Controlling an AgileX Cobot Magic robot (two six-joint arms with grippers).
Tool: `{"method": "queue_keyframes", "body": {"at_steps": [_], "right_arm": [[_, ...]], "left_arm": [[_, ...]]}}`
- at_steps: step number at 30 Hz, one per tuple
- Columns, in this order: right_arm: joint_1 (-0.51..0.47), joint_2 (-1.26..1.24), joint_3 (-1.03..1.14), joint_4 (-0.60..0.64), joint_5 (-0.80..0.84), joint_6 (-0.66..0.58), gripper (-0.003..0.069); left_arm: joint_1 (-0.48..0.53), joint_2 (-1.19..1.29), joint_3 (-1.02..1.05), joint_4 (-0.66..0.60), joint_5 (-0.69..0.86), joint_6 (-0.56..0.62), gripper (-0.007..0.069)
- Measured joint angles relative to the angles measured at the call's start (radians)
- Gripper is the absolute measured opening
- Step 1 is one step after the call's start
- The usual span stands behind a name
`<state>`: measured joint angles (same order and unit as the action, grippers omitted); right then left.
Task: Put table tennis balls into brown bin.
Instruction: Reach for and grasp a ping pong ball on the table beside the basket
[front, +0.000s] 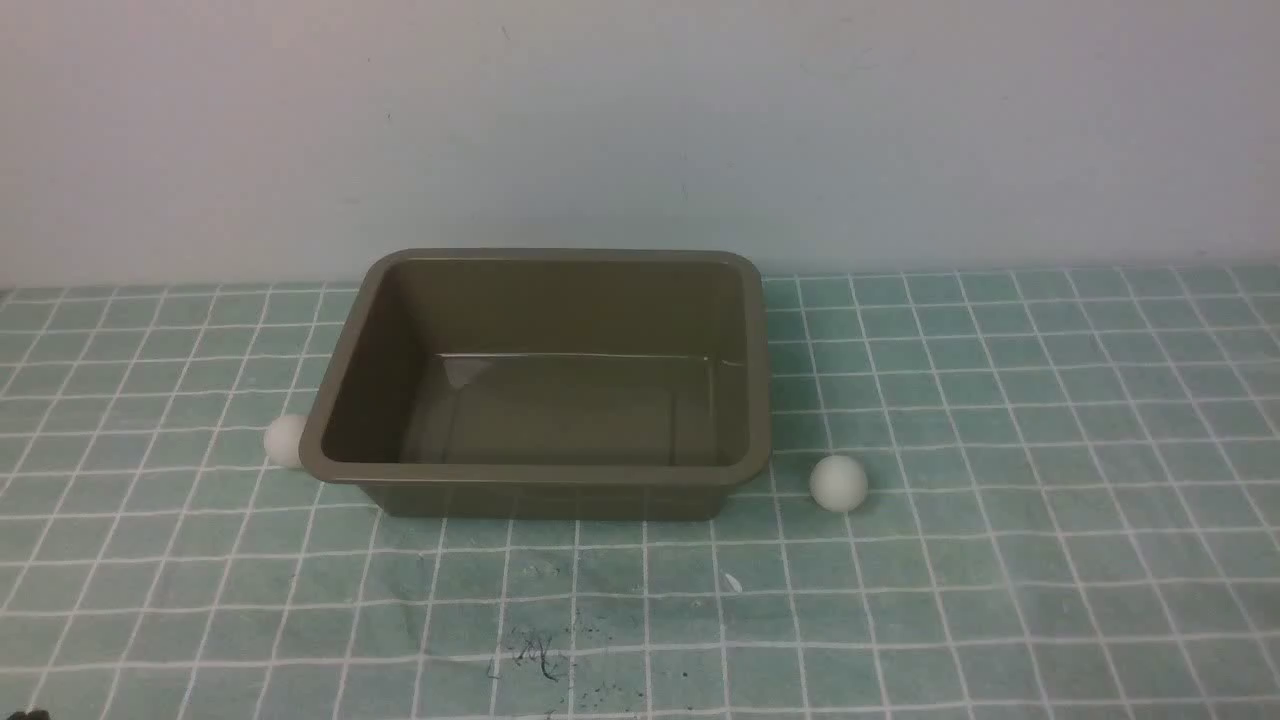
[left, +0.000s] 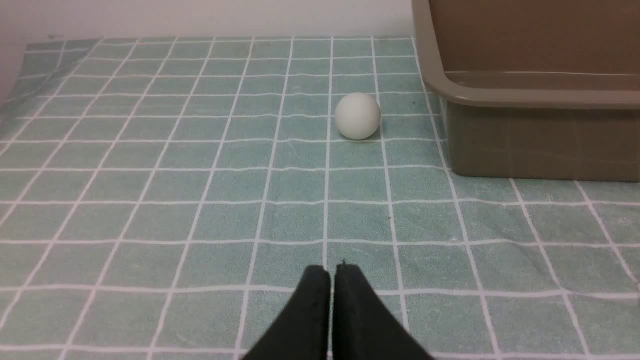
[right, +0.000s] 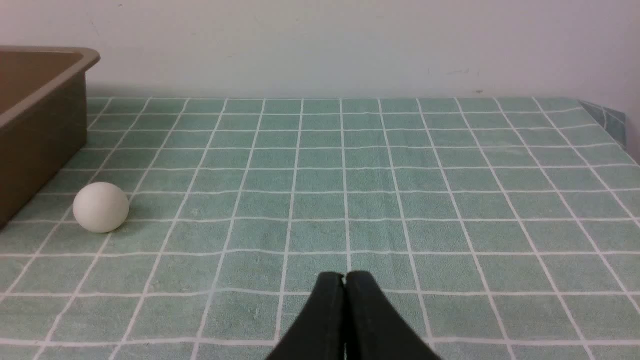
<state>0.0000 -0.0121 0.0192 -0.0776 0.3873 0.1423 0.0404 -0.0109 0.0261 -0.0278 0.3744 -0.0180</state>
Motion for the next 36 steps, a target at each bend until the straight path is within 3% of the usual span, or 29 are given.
{"method": "queue_keyframes", "body": {"at_steps": [23, 30, 36], "right_arm": [[0.000, 0.000, 0.000, 0.000, 0.000, 0.001, -0.0015], [0.000, 0.000, 0.000, 0.000, 0.000, 0.001, -0.0015], [0.000, 0.000, 0.000, 0.000, 0.000, 0.001, -0.0015]], "left_arm": [[0.000, 0.000, 0.001, -0.008, -0.018, -0.002, -0.0005], [0.000, 0.000, 0.002, -0.257, -0.250, -0.113, -0.0005], [0.000, 0.000, -0.023, -0.409, -0.670, -0.132, -0.0005]]}}
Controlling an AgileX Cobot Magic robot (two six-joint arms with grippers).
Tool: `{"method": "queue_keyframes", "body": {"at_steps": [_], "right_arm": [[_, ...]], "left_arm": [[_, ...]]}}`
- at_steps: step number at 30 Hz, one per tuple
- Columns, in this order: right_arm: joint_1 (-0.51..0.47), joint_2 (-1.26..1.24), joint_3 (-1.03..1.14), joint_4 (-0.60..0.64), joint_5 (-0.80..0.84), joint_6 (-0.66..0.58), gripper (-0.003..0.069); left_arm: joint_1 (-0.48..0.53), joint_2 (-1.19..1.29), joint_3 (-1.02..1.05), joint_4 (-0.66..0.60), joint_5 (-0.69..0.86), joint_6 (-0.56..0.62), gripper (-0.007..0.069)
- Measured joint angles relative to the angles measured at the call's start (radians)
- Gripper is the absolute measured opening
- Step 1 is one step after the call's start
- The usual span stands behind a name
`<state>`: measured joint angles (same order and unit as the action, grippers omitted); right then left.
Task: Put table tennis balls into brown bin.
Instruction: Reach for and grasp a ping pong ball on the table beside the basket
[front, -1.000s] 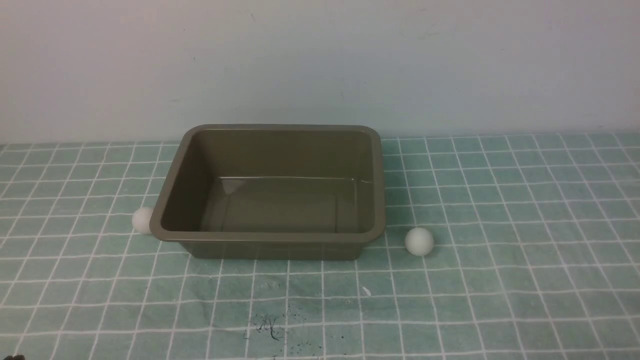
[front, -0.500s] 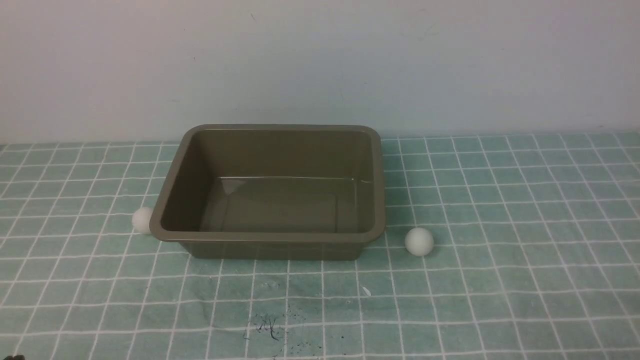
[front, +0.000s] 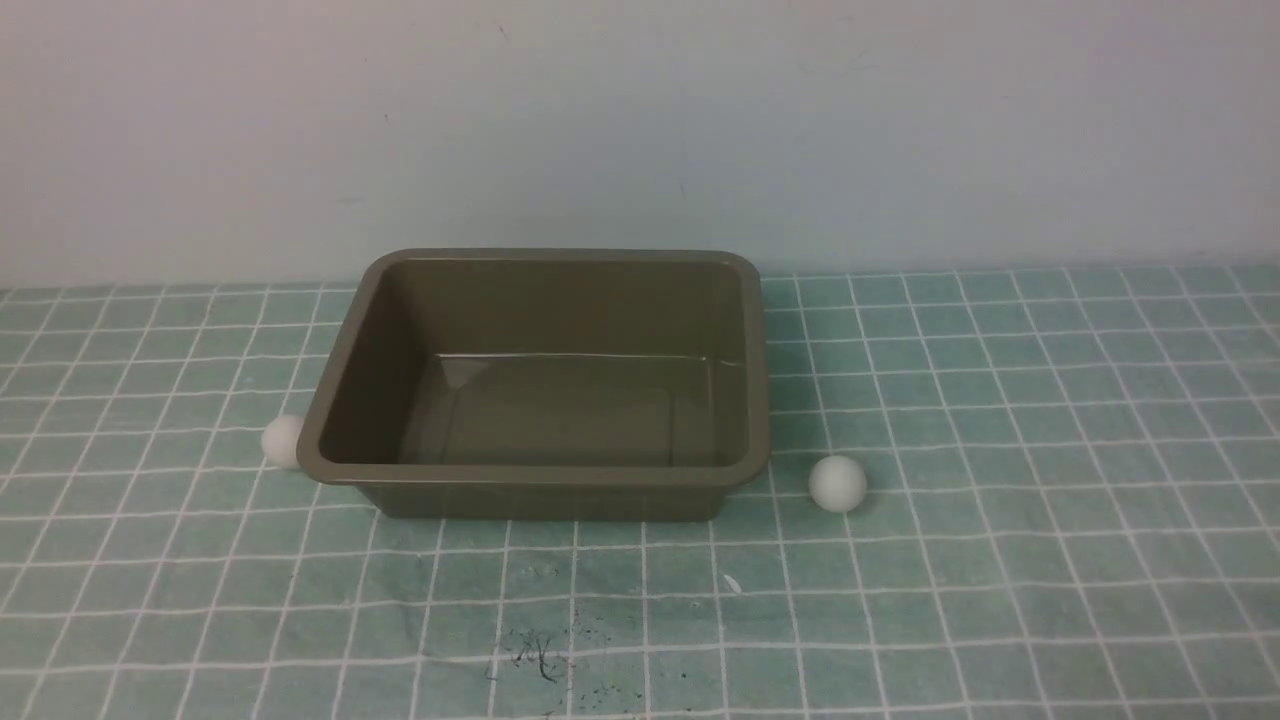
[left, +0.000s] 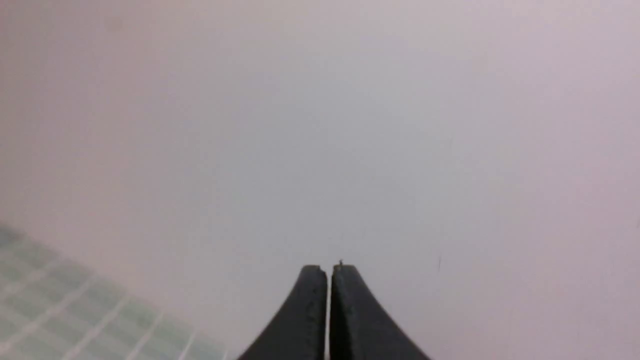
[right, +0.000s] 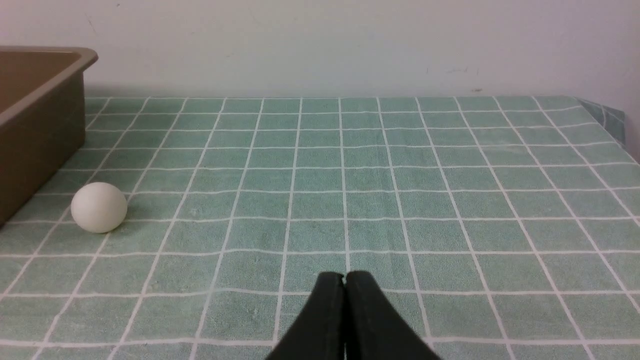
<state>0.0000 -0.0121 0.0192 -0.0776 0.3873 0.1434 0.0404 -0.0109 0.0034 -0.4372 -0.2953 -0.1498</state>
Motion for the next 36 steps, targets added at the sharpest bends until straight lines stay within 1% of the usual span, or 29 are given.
{"method": "queue_keyframes", "body": {"at_steps": [2, 4, 5, 6, 8, 11, 13, 15, 18, 21, 23, 25, 27, 28, 29, 31, 32, 36], "right_arm": [[0.000, 0.000, 0.000, 0.000, 0.000, 0.000, -0.0015], [0.000, 0.000, 0.000, 0.017, -0.006, 0.006, -0.0015], [0.000, 0.000, 0.001, 0.028, -0.014, 0.013, -0.0015], [0.000, 0.000, 0.007, 0.078, -0.046, 0.036, -0.0015], [0.000, 0.000, 0.008, 0.177, -0.110, 0.084, -0.0015], [0.000, 0.000, 0.008, 0.350, -0.220, 0.159, -0.0015], [0.000, 0.000, 0.008, 0.449, -0.276, 0.189, -0.0015], [0.000, 0.000, 0.008, 0.524, -0.319, 0.198, -0.0015], [0.000, 0.000, 0.008, 0.570, -0.356, 0.208, -0.0015], [0.000, 0.000, 0.006, 0.579, -0.354, 0.212, -0.0015], [0.000, 0.001, -0.041, 0.572, -0.238, 0.202, -0.0015], [0.000, 0.018, -0.092, 0.556, -0.158, 0.180, -0.0015], [0.000, 0.100, -0.214, 0.514, -0.007, 0.126, -0.0015], [0.000, 0.109, -0.224, 0.507, 0.005, 0.115, -0.0015], [0.000, 0.188, -0.294, 0.487, 0.095, 0.073, -0.0015], [0.000, 0.310, -0.406, 0.467, 0.212, -0.008, -0.0015], [0.000, 0.356, -0.448, 0.464, 0.255, -0.042, -0.0015], [0.000, 0.472, -0.555, 0.455, 0.355, -0.134, -0.0015]], "left_arm": [[0.000, 0.005, -0.080, 0.010, 0.017, 0.000, -0.0005], [0.000, 0.054, -0.222, 0.062, 0.144, 0.000, -0.0005], [0.000, 0.062, -0.238, 0.075, 0.181, 0.000, -0.0005], [0.000, 0.123, -0.338, 0.105, 0.295, 0.000, -0.0005], [0.000, 0.245, -0.473, 0.148, 0.537, 0.001, -0.0005], [0.000, 0.515, -0.716, 0.183, 0.979, 0.028, -0.0005], [0.000, 0.664, -0.798, 0.187, 1.170, 0.068, -0.0005], [0.000, 0.825, -0.850, 0.184, 1.270, 0.112, -0.0005], [0.000, 0.993, -0.863, 0.173, 1.280, 0.158, -0.0005], [0.000, 1.132, -0.872, 0.179, 1.214, 0.186, -0.0005], [0.000, 1.203, -0.901, 0.194, 1.166, 0.190, -0.0005], [0.000, 1.248, -0.931, 0.209, 1.139, 0.191, -0.0005], [0.000, 1.328, -0.998, 0.221, 1.121, 0.195, -0.0005], [0.000, 1.354, -1.022, 0.224, 1.121, 0.195, -0.0005], [0.000, 1.420, -1.079, 0.228, 1.128, 0.196, -0.0005], [0.000, 1.549, -1.178, 0.231, 1.150, 0.205, -0.0005], [0.000, 1.618, -1.231, 0.234, 1.164, 0.218, -0.0004], [0.000, 1.750, -1.335, 0.237, 1.183, 0.248, 0.0011]]}}
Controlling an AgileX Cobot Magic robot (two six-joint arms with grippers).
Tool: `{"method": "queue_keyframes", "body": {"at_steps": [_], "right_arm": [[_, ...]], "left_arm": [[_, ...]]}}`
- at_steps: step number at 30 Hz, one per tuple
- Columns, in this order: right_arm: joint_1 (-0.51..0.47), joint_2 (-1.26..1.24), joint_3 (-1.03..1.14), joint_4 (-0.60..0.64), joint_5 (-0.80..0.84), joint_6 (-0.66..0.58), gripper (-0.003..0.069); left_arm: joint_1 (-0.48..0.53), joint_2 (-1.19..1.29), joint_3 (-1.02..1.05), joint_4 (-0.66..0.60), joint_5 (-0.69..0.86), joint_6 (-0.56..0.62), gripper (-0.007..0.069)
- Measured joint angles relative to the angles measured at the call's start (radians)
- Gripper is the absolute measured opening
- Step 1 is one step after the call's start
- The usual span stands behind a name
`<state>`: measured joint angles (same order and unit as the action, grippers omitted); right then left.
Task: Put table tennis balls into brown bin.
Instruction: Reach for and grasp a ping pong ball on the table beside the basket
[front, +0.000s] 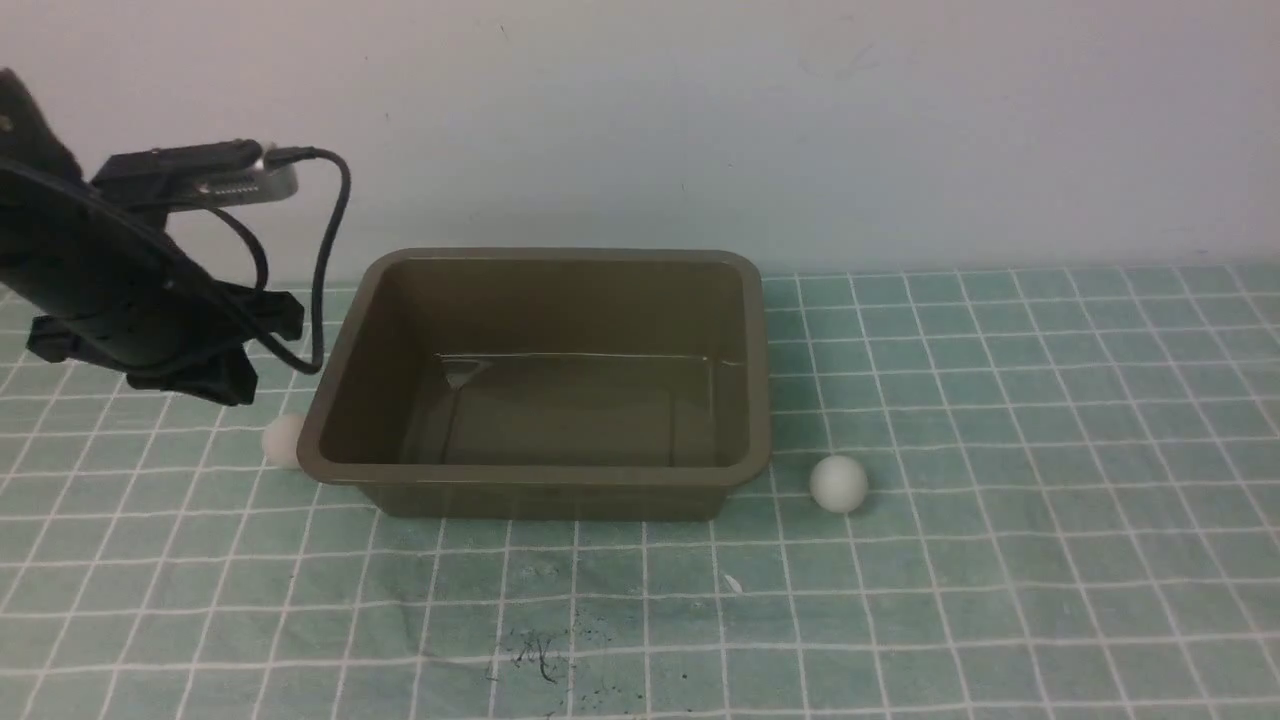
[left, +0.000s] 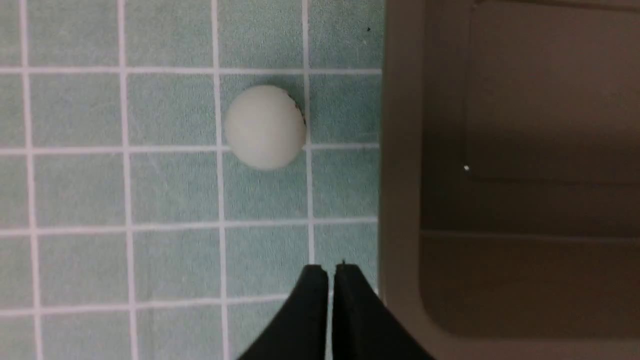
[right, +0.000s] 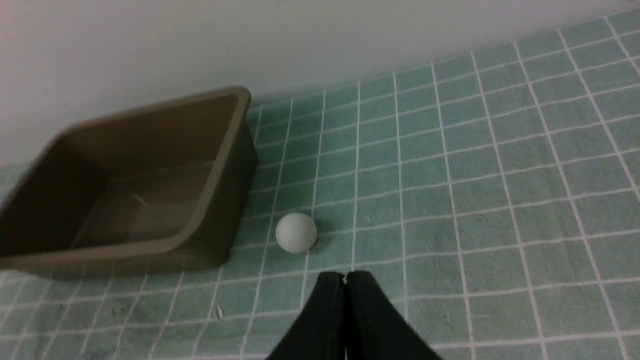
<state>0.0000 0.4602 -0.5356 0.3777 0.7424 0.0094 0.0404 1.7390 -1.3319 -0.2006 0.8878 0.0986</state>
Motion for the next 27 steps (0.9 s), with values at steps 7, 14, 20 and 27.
{"method": "queue_keyframes", "body": {"at_steps": [7, 14, 20, 27], "right_arm": [[0.000, 0.051, -0.030, 0.012, 0.028, -0.048, -0.0015], [0.000, 0.051, -0.033, 0.012, 0.029, -0.048, -0.0015], [0.000, 0.051, -0.035, 0.012, 0.028, -0.048, -0.0015], [0.000, 0.061, -0.044, 0.012, 0.017, -0.048, -0.0015]], "left_arm": [[0.000, 0.183, -0.139, 0.009, -0.014, 0.008, 0.0183], [0.000, 0.296, -0.151, 0.049, -0.060, -0.023, 0.0391], [0.000, 0.357, -0.153, 0.058, -0.094, -0.039, 0.0414], [0.000, 0.360, -0.170, 0.093, -0.089, -0.046, 0.0349]]}}
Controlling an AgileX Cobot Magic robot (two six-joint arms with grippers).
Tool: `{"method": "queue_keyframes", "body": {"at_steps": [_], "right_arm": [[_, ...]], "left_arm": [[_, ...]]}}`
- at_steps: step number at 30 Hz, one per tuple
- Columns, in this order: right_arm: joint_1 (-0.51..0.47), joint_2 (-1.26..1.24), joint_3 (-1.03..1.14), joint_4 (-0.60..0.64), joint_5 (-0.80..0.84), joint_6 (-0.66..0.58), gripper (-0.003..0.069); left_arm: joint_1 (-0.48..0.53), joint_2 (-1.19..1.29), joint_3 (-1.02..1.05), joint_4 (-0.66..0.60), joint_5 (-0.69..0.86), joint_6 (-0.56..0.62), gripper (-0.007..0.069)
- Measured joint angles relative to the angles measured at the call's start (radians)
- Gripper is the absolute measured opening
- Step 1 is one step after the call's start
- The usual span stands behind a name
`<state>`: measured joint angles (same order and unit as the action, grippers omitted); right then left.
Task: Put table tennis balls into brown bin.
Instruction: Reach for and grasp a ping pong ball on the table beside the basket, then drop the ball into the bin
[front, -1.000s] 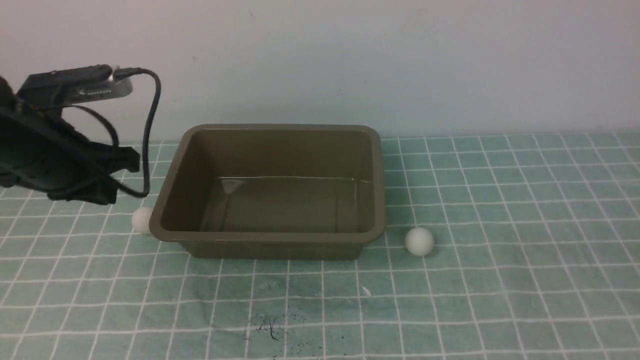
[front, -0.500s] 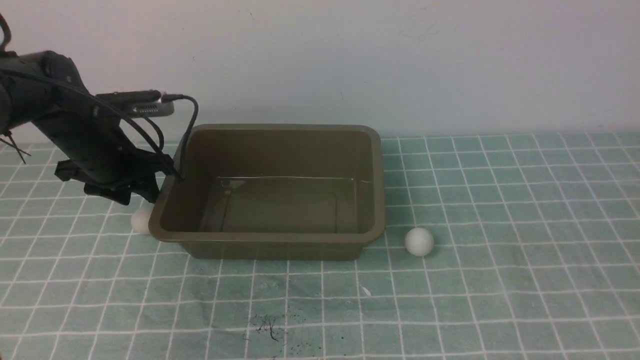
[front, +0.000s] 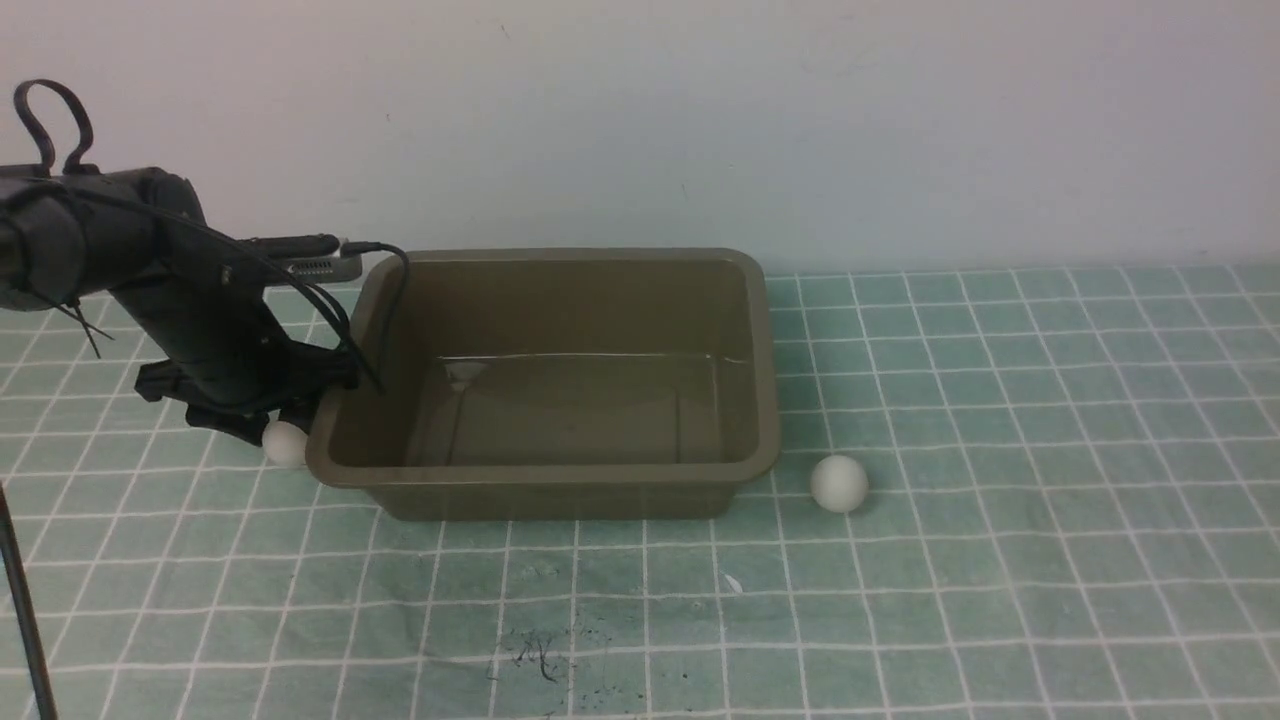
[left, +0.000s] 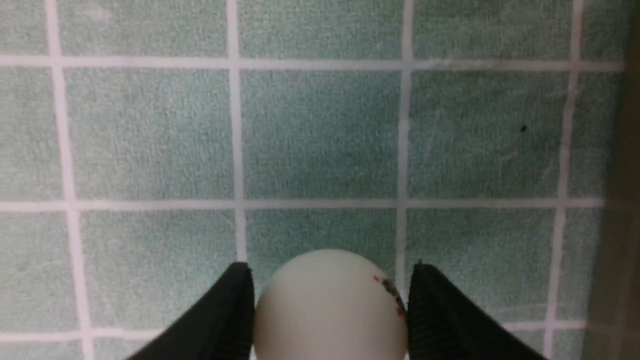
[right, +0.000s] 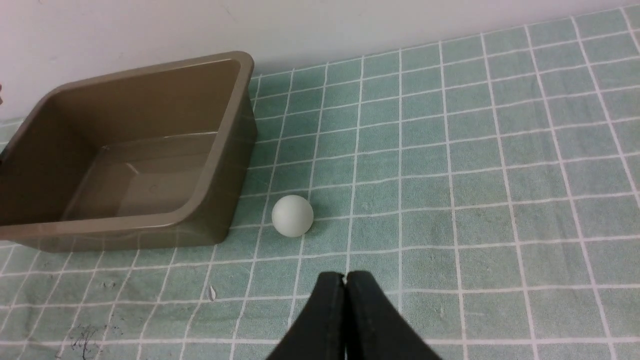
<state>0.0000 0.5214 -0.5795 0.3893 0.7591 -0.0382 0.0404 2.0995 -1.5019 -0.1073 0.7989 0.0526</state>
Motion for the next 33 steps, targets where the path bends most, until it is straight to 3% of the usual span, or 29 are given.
{"method": "queue_keyframes", "body": {"at_steps": [7, 10, 17, 18, 20, 23, 28, 30, 31, 33], "right_arm": [[0.000, 0.228, -0.192, 0.031, 0.122, -0.086, -0.0013], [0.014, 0.376, -0.267, 0.061, 0.166, -0.140, -0.0011], [0.173, 0.758, -0.403, 0.006, 0.154, -0.164, 0.0012], [0.234, 0.883, -0.466, -0.057, 0.143, -0.129, 0.0057], [0.266, 0.971, -0.509, -0.096, 0.139, -0.094, 0.0099], [0.303, 1.115, -0.601, -0.148, 0.134, -0.038, 0.0218], [0.333, 1.350, -0.763, -0.176, 0.133, -0.008, 0.0470], [0.337, 1.438, -0.820, -0.170, 0.136, -0.005, 0.0553], [0.337, 1.445, -0.824, -0.170, 0.137, -0.004, 0.0553], [0.337, 1.508, -0.863, -0.161, 0.147, 0.004, 0.0575]], "left_arm": [[-0.001, -0.079, -0.127, 0.083, 0.200, -0.053, 0.0349], [-0.018, -0.170, -0.157, 0.015, 0.227, -0.019, 0.0349], [-0.152, -0.242, -0.167, -0.196, 0.250, 0.201, 0.0349], [-0.190, -0.216, -0.167, -0.212, 0.250, 0.225, 0.0349], [-0.216, -0.184, -0.167, -0.216, 0.251, 0.230, 0.0349], [-0.233, -0.146, -0.167, -0.218, 0.257, 0.223, 0.0393], [-0.235, -0.160, -0.192, -0.214, 0.311, 0.187, 0.0486], [-0.235, -0.208, -0.210, -0.179, 0.341, 0.168, 0.0422], [-0.235, -0.213, -0.213, -0.174, 0.346, 0.165, 0.0402], [-0.235, -0.283, -0.215, -0.112, 0.370, 0.136, 0.0267]]}}
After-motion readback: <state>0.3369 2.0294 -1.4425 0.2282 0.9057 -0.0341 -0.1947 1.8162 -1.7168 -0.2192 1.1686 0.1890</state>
